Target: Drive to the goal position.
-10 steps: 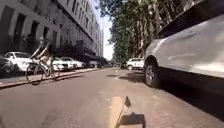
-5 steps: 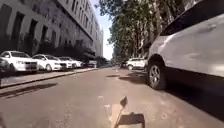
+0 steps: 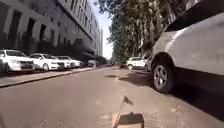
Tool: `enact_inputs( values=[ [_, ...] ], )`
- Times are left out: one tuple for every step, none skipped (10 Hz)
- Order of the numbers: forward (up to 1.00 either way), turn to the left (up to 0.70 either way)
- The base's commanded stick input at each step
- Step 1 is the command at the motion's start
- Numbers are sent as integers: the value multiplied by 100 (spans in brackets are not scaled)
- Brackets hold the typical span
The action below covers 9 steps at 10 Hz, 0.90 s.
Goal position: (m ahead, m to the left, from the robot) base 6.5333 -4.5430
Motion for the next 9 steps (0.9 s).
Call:
enact_inputs(
  values=[
    [70,0],
    [70,0],
    [70,0],
    [70,0],
    [70,0],
    [70,0],
    [70,0],
    [70,0],
    [70,0]
  ],
)
